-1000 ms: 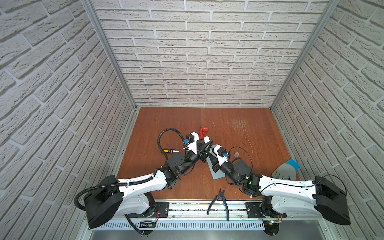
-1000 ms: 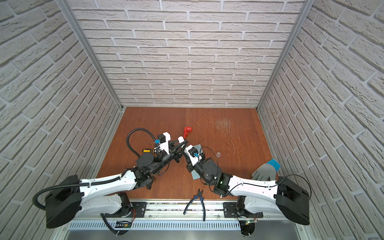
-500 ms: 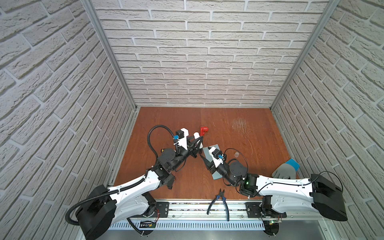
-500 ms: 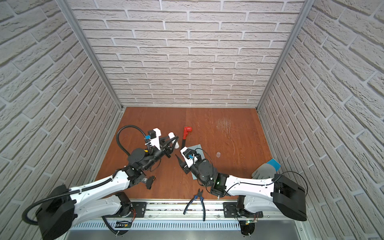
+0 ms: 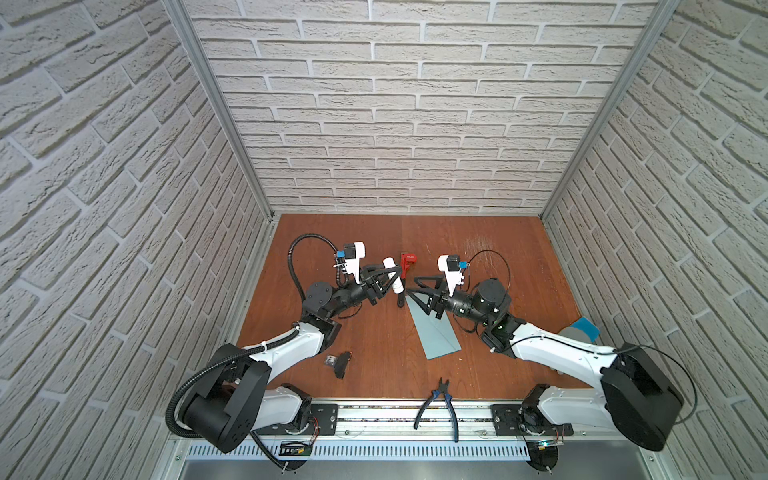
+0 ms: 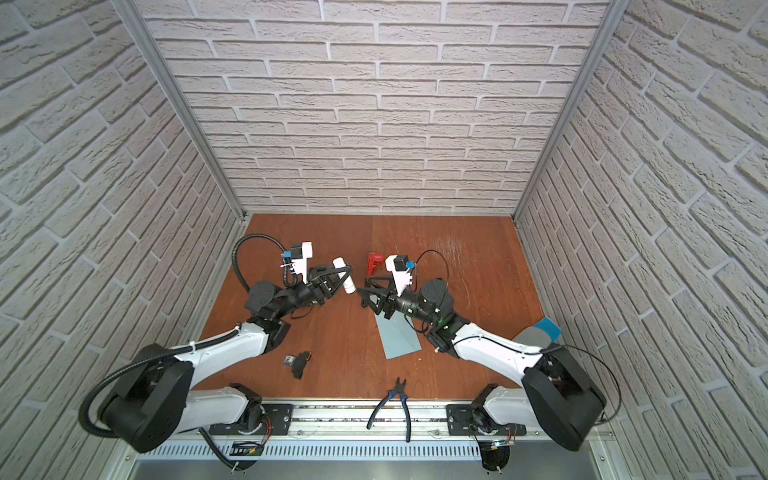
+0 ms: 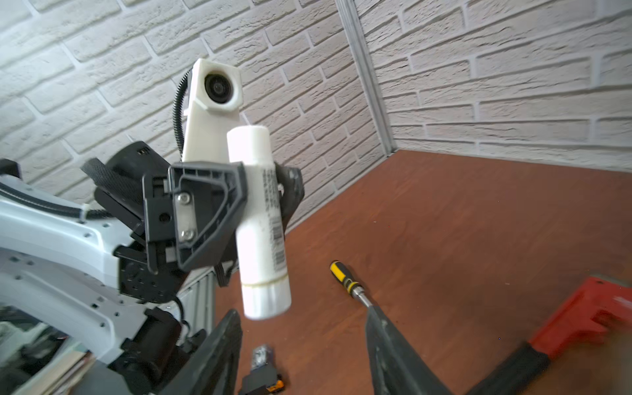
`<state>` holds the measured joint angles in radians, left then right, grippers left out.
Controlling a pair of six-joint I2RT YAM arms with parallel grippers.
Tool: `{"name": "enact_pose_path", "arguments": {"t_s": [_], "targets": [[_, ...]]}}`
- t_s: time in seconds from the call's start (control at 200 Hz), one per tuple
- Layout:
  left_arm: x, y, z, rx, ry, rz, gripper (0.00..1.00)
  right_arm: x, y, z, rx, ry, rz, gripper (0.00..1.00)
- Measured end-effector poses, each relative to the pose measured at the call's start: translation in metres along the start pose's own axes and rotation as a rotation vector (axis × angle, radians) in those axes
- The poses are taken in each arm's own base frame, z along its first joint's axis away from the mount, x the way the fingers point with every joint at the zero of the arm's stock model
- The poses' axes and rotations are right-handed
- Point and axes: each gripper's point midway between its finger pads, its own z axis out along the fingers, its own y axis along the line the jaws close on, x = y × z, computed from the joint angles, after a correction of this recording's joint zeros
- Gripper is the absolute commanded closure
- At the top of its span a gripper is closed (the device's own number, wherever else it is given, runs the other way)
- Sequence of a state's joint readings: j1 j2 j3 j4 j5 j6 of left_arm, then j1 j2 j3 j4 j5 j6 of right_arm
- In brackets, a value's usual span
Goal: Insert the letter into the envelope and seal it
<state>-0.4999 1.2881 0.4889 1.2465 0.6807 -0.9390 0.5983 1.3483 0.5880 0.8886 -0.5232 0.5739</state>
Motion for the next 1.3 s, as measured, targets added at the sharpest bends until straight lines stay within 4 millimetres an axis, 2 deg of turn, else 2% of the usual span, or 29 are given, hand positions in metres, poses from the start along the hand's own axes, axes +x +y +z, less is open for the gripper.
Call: {"name": "enact_pose_path", "arguments": {"t_s": [0.065, 0.19, 0.59, 0.81, 1.125, 1.3], "targets": [[0.0, -0.005, 0.001, 0.022, 0.006, 0.007, 1.0, -0.004, -0.001, 0.008, -0.093, -0.001, 0.076, 0.36], [-0.003, -0.004, 0.0, 0.028, 0.001, 0.019, 1.0, -0.011, -0.004, 0.021, -0.21, -0.004, 0.169, 0.36], [-0.003, -0.001, 0.01, 0.056, 0.017, 0.03, 1.0, -0.008, 0.021, 0.015, -0.346, 0.045, 0.182, 0.39], [-0.014, -0.001, 0.017, 0.071, 0.003, 0.051, 1.0, -0.006, 0.024, 0.014, -0.364, 0.059, 0.175, 0.47], [-0.013, -0.001, 0.019, 0.086, 0.015, 0.047, 1.0, -0.004, 0.022, 0.013, -0.359, 0.066, 0.18, 0.66], [-0.013, -0.004, 0.02, 0.096, 0.013, 0.051, 1.0, -0.004, 0.022, 0.013, -0.358, 0.066, 0.174, 0.73]]}}
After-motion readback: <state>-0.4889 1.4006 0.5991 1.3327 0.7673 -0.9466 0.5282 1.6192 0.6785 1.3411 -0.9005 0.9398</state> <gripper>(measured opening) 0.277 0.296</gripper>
